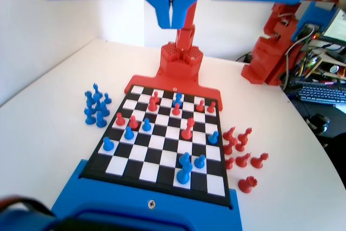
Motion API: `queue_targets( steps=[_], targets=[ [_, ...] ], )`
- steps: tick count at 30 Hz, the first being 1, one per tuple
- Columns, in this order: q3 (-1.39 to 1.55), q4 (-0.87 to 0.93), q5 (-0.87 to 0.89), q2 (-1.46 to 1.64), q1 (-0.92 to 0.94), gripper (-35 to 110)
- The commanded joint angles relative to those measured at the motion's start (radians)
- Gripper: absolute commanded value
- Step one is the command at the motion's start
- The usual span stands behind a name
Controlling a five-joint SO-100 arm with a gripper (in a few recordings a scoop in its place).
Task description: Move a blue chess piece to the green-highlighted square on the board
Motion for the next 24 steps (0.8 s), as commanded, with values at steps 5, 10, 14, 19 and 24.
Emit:
queue_targets(
  steps=[5,10,14,19,24],
  targets=[
    [0.064,-0.051,-0.002,0.114,-0.008,1],
    [0.067,-0.061,-0.005,0.156,-0.009,1],
    [0.071,-0.067,-0.006,0.176,0.0,1],
    [0.071,-0.067,-0.003,0.179,0.014,2],
    [0.071,-0.067,-0.003,0.179,0.014,2]
  ],
)
